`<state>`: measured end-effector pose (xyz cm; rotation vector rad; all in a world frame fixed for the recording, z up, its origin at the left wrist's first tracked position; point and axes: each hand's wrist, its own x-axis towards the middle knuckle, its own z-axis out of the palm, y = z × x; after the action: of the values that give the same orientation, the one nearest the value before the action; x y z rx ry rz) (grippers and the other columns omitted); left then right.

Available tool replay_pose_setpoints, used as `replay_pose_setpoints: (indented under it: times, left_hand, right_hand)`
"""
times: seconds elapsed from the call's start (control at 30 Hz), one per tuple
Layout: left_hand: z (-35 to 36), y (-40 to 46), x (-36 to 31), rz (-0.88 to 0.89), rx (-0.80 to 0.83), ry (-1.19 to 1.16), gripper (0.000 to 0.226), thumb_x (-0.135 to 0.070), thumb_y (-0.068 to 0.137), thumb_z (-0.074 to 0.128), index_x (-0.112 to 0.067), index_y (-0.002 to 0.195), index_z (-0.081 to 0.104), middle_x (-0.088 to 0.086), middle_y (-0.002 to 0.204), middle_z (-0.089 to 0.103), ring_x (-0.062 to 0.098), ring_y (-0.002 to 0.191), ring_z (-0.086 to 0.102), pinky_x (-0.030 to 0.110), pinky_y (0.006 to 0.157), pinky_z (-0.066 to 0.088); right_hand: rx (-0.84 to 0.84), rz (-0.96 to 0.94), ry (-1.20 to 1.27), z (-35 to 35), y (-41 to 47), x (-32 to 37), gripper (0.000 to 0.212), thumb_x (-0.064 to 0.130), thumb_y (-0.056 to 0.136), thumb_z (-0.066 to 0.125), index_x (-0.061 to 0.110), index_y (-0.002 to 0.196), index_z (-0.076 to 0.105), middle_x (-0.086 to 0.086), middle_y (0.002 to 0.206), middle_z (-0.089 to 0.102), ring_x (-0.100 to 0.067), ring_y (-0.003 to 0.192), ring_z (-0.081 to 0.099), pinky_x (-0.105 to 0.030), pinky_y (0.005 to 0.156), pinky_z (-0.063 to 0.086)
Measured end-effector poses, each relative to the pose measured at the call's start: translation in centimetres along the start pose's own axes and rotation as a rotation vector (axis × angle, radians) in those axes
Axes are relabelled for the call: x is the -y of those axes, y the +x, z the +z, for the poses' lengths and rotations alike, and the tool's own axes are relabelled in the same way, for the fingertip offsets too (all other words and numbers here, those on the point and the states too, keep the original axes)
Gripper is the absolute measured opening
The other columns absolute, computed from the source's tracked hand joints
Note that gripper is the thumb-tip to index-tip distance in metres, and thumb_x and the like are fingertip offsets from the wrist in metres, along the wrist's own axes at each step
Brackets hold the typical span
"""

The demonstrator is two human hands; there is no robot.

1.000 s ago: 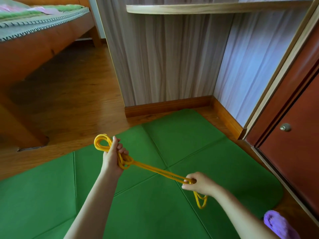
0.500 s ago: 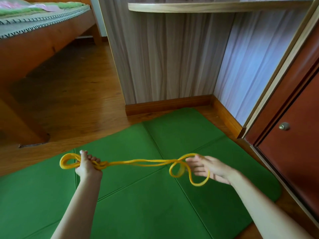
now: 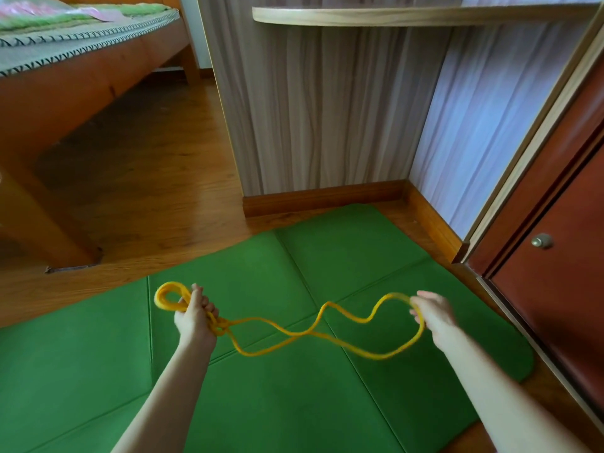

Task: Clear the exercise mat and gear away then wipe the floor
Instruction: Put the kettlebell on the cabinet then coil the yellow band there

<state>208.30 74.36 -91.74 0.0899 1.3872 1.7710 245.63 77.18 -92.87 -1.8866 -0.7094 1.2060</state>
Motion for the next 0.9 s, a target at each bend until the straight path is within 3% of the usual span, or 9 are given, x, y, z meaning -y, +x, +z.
replay_pose_setpoints:
  times: [0.07, 0.1, 0.23, 0.33, 0.43, 0.53, 0.7, 0.77, 0.9]
  left_hand:
    - [2.2, -1.5, 0.5, -0.023, 0.126, 0.002, 0.020, -0.017, 0.094, 0.053, -0.017, 0.076, 0.045, -0.012, 0.039, 0.040, 0.001, 0.032, 0.035, 0.014, 0.034, 0.031]
    - [3.3, -2.4, 0.8, -0.038, 0.182, 0.013, 0.019, -0.017, 0.095, 0.053, -0.017, 0.076, 0.046, -0.011, 0.039, 0.040, 0.001, 0.032, 0.035, 0.014, 0.034, 0.031]
    - [7.2, -6.5, 1.6, -0.135, 0.353, 0.009, 0.022, -0.018, 0.094, 0.053, -0.016, 0.073, 0.047, -0.009, 0.041, 0.039, 0.002, 0.034, 0.036, 0.014, 0.036, 0.033]
    - [9.3, -9.0, 1.4, -0.211, 0.456, -0.019, 0.027, -0.019, 0.094, 0.053, -0.015, 0.069, 0.045, -0.008, 0.041, 0.038, 0.003, 0.034, 0.036, 0.015, 0.036, 0.034]
    - [10.5, -10.1, 0.7, -0.216, 0.478, -0.072, 0.031, -0.018, 0.094, 0.053, -0.015, 0.065, 0.041, -0.008, 0.041, 0.037, 0.003, 0.033, 0.035, 0.015, 0.035, 0.034]
    - [10.5, -9.6, -0.5, -0.263, 0.508, -0.194, 0.027, -0.018, 0.095, 0.050, -0.016, 0.069, 0.042, -0.009, 0.041, 0.035, 0.001, 0.033, 0.035, 0.013, 0.035, 0.033]
    - [9.3, -6.9, -3.4, -0.223, 0.526, -0.327, 0.027, -0.020, 0.098, 0.043, -0.016, 0.071, 0.044, -0.011, 0.040, 0.033, 0.002, 0.031, 0.034, 0.010, 0.035, 0.031]
    - [8.7, -6.0, -5.2, -0.193, 0.536, -0.438, 0.029, -0.021, 0.098, 0.042, -0.014, 0.070, 0.046, -0.011, 0.040, 0.034, 0.002, 0.031, 0.035, 0.009, 0.036, 0.031]
    - [7.7, -5.1, -7.6, -0.176, 0.529, -0.540, 0.031, -0.020, 0.097, 0.044, -0.014, 0.067, 0.049, -0.011, 0.041, 0.035, 0.001, 0.032, 0.036, 0.009, 0.037, 0.031]
  right_hand:
    - [0.038, -0.047, -0.356, 1.1, -1.0, -0.6, 0.055, 0.006, 0.089, 0.056, 0.009, 0.141, 0.037, -0.017, 0.140, 0.043, -0.032, 0.123, 0.047, -0.039, 0.099, 0.039]
    - [0.112, -0.080, -0.416, 1.7, -1.7, -0.5, 0.059, 0.008, 0.088, 0.059, 0.014, 0.142, 0.035, -0.014, 0.144, 0.039, -0.030, 0.128, 0.042, -0.038, 0.103, 0.036]
    - [0.699, -0.241, -0.373, 5.6, -5.8, 1.9, 0.066, 0.023, 0.083, 0.069, 0.028, 0.140, 0.037, -0.004, 0.143, 0.040, -0.019, 0.129, 0.040, -0.032, 0.103, 0.034]
    - [0.921, -0.453, -0.503, 8.9, -8.4, 3.4, 0.076, 0.025, 0.076, 0.076, 0.031, 0.140, 0.036, 0.005, 0.145, 0.038, -0.013, 0.135, 0.032, -0.029, 0.109, 0.026]
    - [0.969, -0.579, -0.549, 10.8, -9.7, 3.6, 0.041, 0.025, 0.076, 0.077, 0.028, 0.113, 0.058, 0.010, 0.118, 0.059, -0.005, 0.113, 0.051, -0.027, 0.102, 0.037]
    - [1.017, -0.547, -0.491, 11.1, -9.8, 2.3, 0.017, 0.019, 0.078, 0.074, 0.029, 0.083, 0.061, 0.008, 0.082, 0.066, -0.005, 0.081, 0.061, -0.024, 0.084, 0.048]
    - [0.832, -0.553, -0.598, 9.5, -8.0, 0.4, 0.015, 0.018, 0.086, 0.062, 0.023, 0.072, 0.059, 0.008, 0.063, 0.061, -0.003, 0.061, 0.059, -0.024, 0.074, 0.051]
    - [0.807, -0.495, -0.722, 8.1, -6.6, -0.1, 0.019, 0.022, 0.085, 0.062, 0.023, 0.066, 0.060, 0.009, 0.058, 0.059, -0.006, 0.058, 0.057, -0.032, 0.076, 0.053]
    - [0.885, -0.337, -0.490, 5.4, -5.2, 0.1, 0.023, 0.033, 0.077, 0.069, 0.017, 0.065, 0.058, 0.008, 0.049, 0.054, -0.009, 0.050, 0.056, -0.028, 0.066, 0.053]
